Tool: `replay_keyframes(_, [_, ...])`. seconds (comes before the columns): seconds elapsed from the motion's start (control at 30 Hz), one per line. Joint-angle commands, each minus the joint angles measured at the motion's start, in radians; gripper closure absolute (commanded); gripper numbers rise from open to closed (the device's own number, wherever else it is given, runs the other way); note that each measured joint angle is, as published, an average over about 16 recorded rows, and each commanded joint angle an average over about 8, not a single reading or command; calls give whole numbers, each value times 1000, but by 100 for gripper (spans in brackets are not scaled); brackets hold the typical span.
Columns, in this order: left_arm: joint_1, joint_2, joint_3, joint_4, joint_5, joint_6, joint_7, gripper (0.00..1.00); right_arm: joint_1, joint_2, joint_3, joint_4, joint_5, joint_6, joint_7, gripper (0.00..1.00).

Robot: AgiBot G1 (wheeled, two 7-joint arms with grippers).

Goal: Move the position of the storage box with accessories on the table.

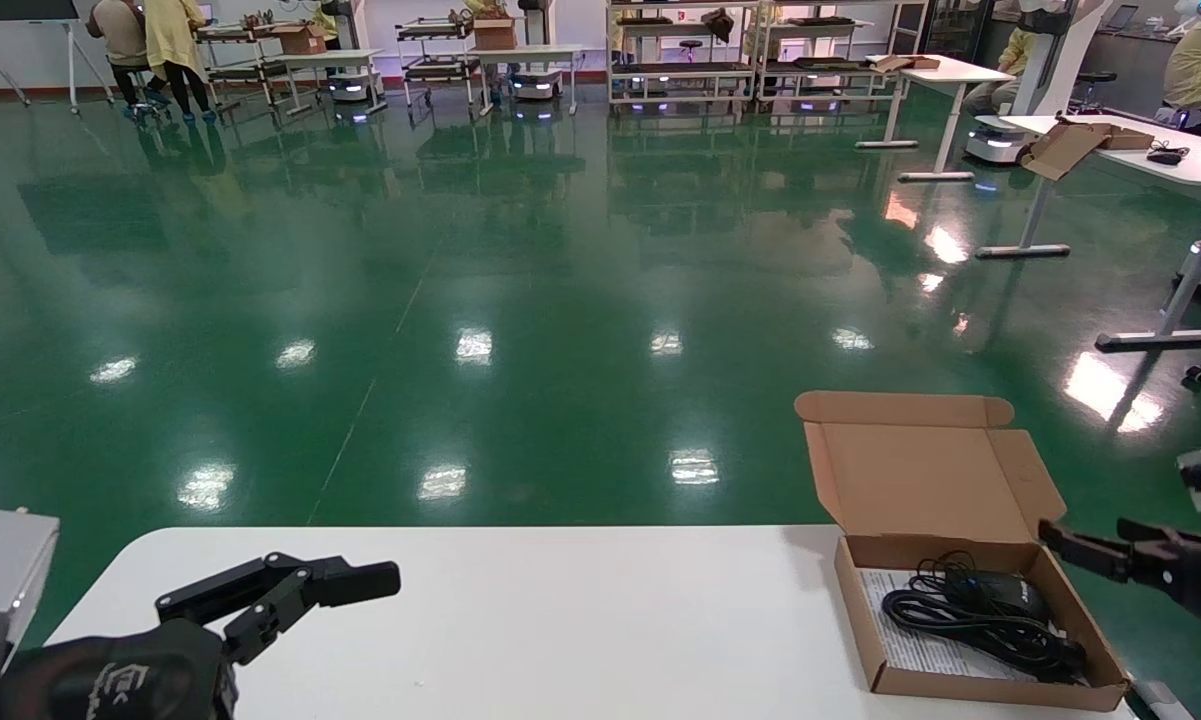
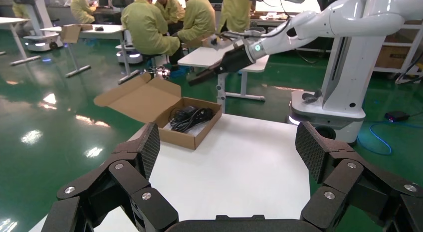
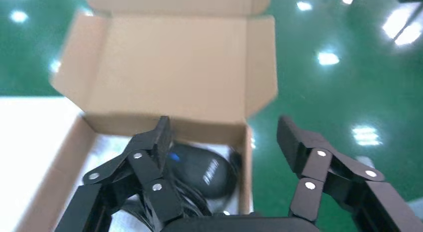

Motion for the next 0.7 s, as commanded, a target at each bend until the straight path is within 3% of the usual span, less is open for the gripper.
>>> replay_keyframes(0.03, [0,0,0,0,0,0,0,0,10,7,9,1,13,-22,3,0])
replay_keyframes(0.27, [0,0,0,0,0,0,0,0,71,27,24,14,35,-88,30,0])
replay_keyframes(0.53, [0,0,0,0,0,0,0,0,126,43,63,13,93,-173,124,0])
replay_keyframes(0.7, [0,0,0,0,0,0,0,0,132,49,72,8,106,-187,132,0])
